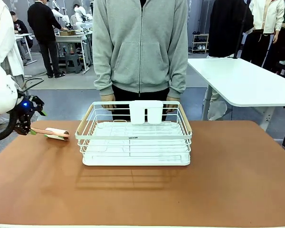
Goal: Clean the table.
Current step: Place the Lint Roller down when the Dish drying rack is positioned in the middle of the table.
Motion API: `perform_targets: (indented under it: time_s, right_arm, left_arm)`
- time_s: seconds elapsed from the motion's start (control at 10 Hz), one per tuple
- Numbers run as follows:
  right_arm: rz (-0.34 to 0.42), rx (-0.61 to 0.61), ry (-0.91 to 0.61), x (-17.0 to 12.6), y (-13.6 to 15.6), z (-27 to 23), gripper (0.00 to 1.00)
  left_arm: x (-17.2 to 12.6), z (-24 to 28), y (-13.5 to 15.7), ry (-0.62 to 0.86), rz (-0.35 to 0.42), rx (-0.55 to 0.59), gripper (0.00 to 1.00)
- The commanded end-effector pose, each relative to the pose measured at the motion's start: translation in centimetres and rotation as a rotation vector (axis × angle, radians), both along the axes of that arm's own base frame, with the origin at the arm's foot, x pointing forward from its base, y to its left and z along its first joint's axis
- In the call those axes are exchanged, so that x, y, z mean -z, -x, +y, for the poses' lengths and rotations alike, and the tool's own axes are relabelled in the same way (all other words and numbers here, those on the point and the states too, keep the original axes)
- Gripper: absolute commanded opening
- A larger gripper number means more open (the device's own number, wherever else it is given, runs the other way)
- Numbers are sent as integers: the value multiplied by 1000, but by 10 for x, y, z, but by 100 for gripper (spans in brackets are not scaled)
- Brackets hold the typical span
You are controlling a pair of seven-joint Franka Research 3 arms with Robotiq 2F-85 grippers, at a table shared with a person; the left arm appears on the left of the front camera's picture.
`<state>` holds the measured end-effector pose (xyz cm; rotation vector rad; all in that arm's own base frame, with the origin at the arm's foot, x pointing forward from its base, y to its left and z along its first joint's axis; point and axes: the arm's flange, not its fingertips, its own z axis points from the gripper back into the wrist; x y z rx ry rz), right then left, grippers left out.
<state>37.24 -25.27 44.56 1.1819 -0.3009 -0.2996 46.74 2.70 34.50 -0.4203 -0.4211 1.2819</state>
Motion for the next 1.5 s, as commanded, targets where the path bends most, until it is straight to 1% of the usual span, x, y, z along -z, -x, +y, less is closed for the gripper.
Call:
perform_targets:
  time_s: [0.0,0.1,0.3,0.5,0.6,1.4]
  right_arm:
    - [-15,-4,-4,-2,1,1,100]
    - [-15,-4,-4,-2,1,1,100]
    - [-15,-4,-4,-2,1,1,100]
    - [-15,-4,-4,-2,1,1,100]
    - [-15,-4,-4,-2,1,1,100]
    - [-15,-4,-4,-2,1,1,100]
  left_arm:
    - [-27,-8,32,-18,13,2,100]
    - [-35,-8,42,-22,15,-5,100]
    - [-44,-12,50,-6,22,-24,100]
    - [-44,-15,50,-5,17,-18,100]
    - [-33,2,22,-16,-5,2,100]
    - [-33,2,22,-16,-5,2,100]
